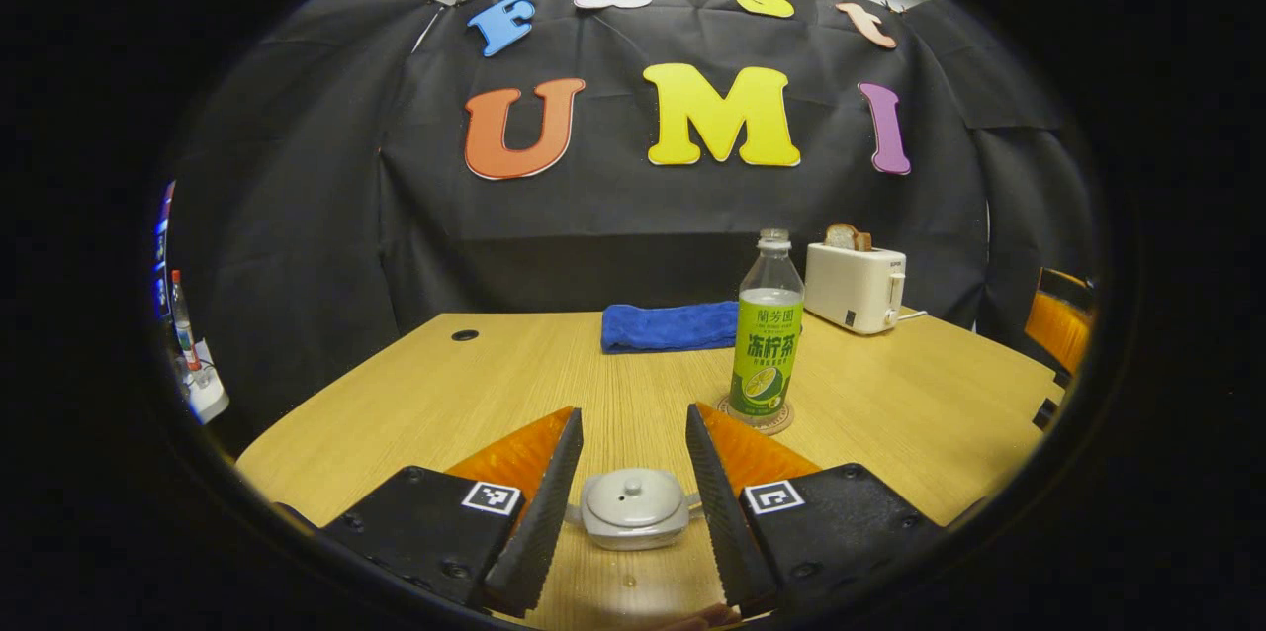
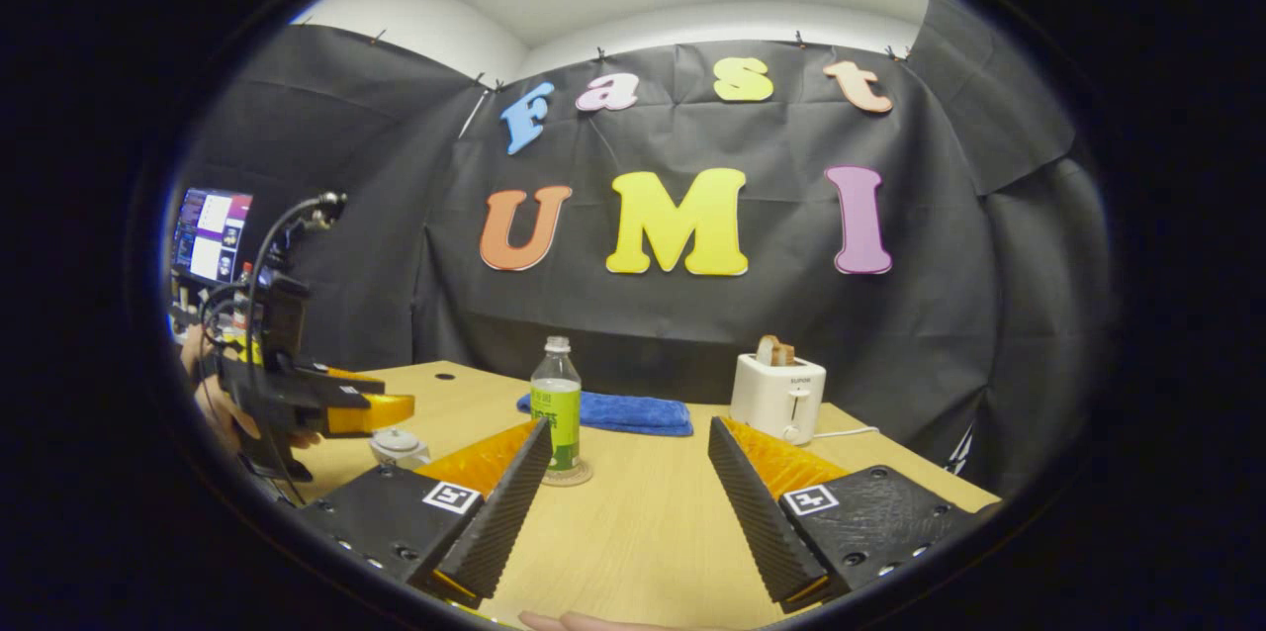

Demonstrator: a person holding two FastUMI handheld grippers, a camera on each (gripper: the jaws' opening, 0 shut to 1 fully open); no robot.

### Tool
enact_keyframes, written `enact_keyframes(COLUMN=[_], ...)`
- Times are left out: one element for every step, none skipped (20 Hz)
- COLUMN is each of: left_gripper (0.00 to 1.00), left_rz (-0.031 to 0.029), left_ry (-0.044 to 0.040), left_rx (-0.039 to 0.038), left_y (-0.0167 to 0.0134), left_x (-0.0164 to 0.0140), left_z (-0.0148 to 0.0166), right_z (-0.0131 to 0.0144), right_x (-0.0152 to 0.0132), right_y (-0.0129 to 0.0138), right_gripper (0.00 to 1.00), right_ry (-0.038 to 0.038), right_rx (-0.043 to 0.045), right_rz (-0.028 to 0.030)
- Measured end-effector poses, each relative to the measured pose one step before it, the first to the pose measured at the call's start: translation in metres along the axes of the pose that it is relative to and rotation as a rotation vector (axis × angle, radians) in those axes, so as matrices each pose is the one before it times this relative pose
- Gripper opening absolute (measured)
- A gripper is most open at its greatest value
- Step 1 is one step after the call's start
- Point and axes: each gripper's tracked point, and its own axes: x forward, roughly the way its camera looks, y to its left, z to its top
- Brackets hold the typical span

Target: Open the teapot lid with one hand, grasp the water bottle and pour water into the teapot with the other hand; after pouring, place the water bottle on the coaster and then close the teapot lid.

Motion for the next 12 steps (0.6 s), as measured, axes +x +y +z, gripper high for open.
enact_keyframes(left_gripper=[0.67, 0.67, 0.67, 0.68, 0.74, 0.82, 0.88, 0.90, 0.96, 0.99, 0.99, 0.99], left_rz=[0.00956, 0.00484, -0.00274, -0.01108, -0.00890, -0.00298, 0.00896, 0.01625, 0.01182, 0.00604, 0.00403, 0.00175], left_ry=[-0.01467, -0.01898, -0.01345, -0.01620, -0.01134, -0.01329, -0.01283, -0.00975, -0.00139, 0.00189, -0.00534, 0.00098], left_rx=[0.00415, 0.00023, -0.00268, 0.00167, 0.00825, 0.01370, 0.01086, 0.00310, -0.01032, -0.01521, -0.01195, -0.00420], left_y=[0.00036, -0.00154, -0.00281, -0.00556, -0.00450, -0.00196, 0.00027, 0.00362, 0.00178, -0.00157, -0.00103, -0.00173], left_x=[-0.00849, -0.01068, -0.00941, -0.00946, -0.00960, -0.00930, -0.00816, -0.00685, -0.00642, -0.00477, -0.00464, -0.00367], left_z=[0.00914, 0.01245, 0.01052, 0.00976, 0.00843, 0.00796, 0.00775, 0.00637, 0.00394, 0.00262, 0.00424, 0.00169], right_z=[0.00229, 0.00100, 0.00147, 0.00315, 0.00357, 0.00398, 0.00598, 0.00572, 0.00517, 0.00630, 0.00631, 0.00301], right_x=[-0.00079, -0.00118, -0.00201, -0.00229, -0.00247, -0.00364, -0.00338, -0.00525, -0.00476, -0.00449, -0.00381, -0.00435], right_y=[-0.00063, -0.00042, -0.00175, -0.00127, -0.00212, -0.00455, -0.00296, -0.00397, -0.00505, -0.00221, -0.00044, -0.00275], right_gripper=[0.95, 0.96, 0.96, 0.97, 0.96, 0.95, 0.95, 0.95, 0.95, 0.95, 0.95, 0.95], right_ry=[-0.00108, 0.00364, 0.00541, 0.00610, 0.00203, 0.00376, -0.00219, -0.00213, 0.00104, -0.00791, -0.00672, -0.00122], right_rx=[-0.00057, -0.00224, 0.00297, 0.00441, 0.00017, -0.00644, -0.00534, -0.00267, -0.00035, 0.00400, 0.00562, -0.00069], right_rz=[-0.00472, -0.00567, -0.00822, -0.00993, -0.01250, -0.01891, -0.01395, -0.01863, -0.02294, -0.00775, 0.00079, -0.00260])
